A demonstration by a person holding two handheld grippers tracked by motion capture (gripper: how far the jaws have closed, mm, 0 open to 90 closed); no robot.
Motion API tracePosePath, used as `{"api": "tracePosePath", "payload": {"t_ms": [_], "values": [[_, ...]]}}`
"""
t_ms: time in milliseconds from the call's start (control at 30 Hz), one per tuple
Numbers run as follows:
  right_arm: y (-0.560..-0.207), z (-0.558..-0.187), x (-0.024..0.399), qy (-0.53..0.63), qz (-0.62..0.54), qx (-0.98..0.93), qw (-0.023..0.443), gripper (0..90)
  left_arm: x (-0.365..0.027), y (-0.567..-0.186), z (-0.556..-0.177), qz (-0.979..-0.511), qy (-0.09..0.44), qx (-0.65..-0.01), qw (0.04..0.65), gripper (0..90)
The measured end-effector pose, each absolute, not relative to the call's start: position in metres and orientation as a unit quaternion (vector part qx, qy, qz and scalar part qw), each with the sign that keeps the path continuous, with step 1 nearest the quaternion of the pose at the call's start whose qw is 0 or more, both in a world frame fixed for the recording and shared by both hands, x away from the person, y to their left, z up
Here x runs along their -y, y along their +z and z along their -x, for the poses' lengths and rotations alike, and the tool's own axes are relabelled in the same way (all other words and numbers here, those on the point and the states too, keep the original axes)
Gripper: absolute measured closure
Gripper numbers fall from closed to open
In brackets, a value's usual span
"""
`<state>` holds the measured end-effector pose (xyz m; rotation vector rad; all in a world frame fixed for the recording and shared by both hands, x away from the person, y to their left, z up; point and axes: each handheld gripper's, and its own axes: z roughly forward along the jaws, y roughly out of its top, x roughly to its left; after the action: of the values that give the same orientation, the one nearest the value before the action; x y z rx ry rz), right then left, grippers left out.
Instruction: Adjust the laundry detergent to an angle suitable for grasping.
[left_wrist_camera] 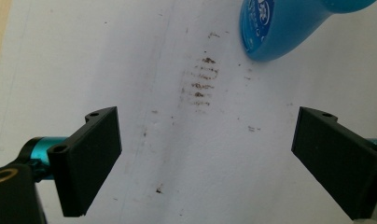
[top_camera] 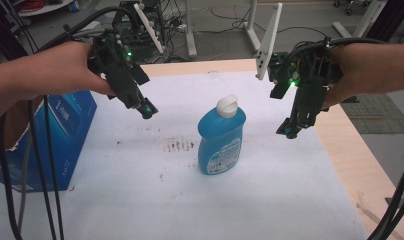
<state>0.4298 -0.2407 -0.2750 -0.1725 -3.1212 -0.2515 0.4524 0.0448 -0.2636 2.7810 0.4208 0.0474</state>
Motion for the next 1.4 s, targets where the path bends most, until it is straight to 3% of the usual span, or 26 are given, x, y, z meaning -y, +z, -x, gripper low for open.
{"api": "tracePosePath", "payload": {"t_ms": [1400], "values": [[-0.291, -0.417, 0.284, -0.07, 0.082, 0.994, 0.0, 10.5, -0.005, -0.254, -0.427, -0.978, 0.007, -0.133, 0.158, 8.4]]}}
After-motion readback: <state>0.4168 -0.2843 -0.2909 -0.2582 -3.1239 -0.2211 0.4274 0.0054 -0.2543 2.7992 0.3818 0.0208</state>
